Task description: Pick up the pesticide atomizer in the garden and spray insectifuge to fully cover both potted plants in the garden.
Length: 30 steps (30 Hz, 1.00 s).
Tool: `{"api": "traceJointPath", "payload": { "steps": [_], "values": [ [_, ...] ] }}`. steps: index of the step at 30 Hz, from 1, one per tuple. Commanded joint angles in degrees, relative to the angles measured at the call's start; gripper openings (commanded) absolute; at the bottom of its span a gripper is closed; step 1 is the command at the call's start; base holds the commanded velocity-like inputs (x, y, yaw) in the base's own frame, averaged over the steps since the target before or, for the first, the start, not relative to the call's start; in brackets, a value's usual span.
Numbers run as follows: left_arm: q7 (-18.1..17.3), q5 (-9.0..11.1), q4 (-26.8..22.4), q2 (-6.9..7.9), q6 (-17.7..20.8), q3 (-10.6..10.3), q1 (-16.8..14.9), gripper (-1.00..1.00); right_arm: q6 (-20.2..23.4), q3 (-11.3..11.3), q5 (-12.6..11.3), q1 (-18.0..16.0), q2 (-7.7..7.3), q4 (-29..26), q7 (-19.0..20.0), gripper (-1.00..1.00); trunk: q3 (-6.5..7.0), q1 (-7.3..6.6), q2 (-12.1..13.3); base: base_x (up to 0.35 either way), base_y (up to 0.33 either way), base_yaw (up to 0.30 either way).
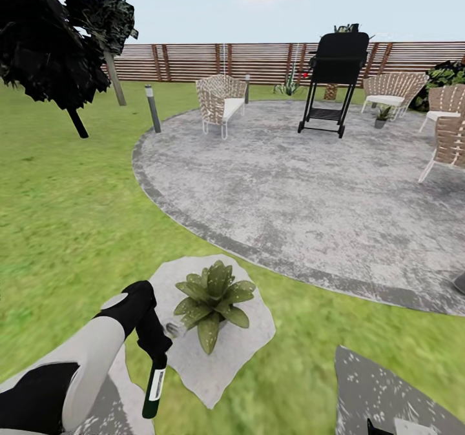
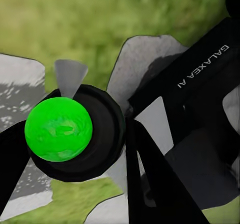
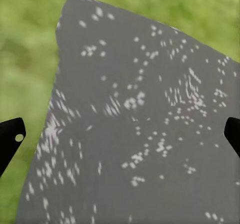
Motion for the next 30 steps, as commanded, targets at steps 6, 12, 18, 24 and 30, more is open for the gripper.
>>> {"api": "traceJointPath", "payload": {
  "steps": [6,12,18,24,30],
  "values": [
    [-0.11,-0.71,0.09,-0.27,0.57,0.45,0.05,-1.0,-0.27,-0.42,0.6,-0.06,0.02,0.08,-0.01,1.0,-0.05,-0.01,-0.02,0.167,0.0,0.006],
    [0.03,-0.92,-0.42,-0.42,0.57,0.23,2.83,-1.0,-0.26,-0.42,0.6,-0.06,0.02,0.08,-0.03,1.0,-0.05,-0.01,-0.02,0.326,0.0,0.0],
    [1.27,-0.75,-0.91,-0.86,0.55,0.41,6.51,-1.0,-0.25,-0.42,0.6,-0.06,0.04,0.08,0.05,1.0,-0.05,-0.01,-0.02,0.046,0.0,0.0],
    [4.21,-0.68,-1.76,-0.67,0.01,0.4,7.2,-1.0,-0.25,-0.38,0.69,-0.06,0.02,0.08,0.06,1.0,-0.05,-0.01,-0.02,0.0,0.0,0.0],
    [13.34,-0.01,-1.9,-1.18,-0.17,0.65,8.46,-1.0,-0.25,-0.38,0.69,-0.06,0.02,0.08,-0.01,1.0,-0.05,-0.01,-0.02,0.0,0.0,0.0]
  ]
}}
